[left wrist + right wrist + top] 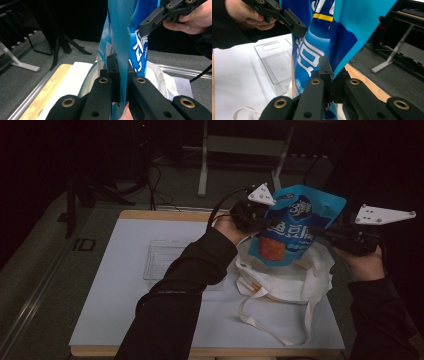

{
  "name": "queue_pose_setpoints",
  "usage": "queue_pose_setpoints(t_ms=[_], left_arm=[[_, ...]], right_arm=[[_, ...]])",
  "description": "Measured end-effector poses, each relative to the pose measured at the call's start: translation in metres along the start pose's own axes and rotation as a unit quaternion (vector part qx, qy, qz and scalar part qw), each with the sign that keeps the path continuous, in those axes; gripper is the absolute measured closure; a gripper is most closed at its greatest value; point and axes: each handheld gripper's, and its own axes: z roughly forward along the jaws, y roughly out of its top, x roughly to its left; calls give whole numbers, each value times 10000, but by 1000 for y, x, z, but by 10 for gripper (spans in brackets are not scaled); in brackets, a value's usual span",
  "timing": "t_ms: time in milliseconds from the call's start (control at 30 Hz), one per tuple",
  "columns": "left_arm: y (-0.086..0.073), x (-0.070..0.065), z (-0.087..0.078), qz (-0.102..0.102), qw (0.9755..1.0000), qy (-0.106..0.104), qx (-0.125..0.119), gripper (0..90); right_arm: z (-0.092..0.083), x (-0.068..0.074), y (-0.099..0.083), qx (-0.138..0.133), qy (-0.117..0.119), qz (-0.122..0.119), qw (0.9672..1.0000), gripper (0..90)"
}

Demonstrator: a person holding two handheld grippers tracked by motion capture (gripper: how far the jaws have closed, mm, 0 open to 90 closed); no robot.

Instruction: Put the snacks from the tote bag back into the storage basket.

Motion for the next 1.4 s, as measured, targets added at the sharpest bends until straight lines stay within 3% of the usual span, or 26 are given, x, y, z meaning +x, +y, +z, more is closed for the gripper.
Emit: queue_pose_setpoints(t_ms=[300,667,767,800,1300,1400], left_arm=[[-6,5,-49,28,9998,190,33,900],[-25,13,-95,-71,9990,422,119,900],[-27,14,-100,-67,9989,445,134,900],[-33,16,-113,-101,9985,516,161,900],[-62,26,-166,-202,9966,774,213,900],[-67,26,-170,-224,9963,794,222,900]], right_arm=[[28,21,33,-142,421,-185,9988,894],[67,39,56,-143,732,-361,9966,894],[71,41,58,-150,758,-372,9963,894],[84,47,64,-147,866,-381,9954,894],[134,73,88,-158,1235,-541,9907,894],[144,77,89,-139,1310,-526,9899,894]])
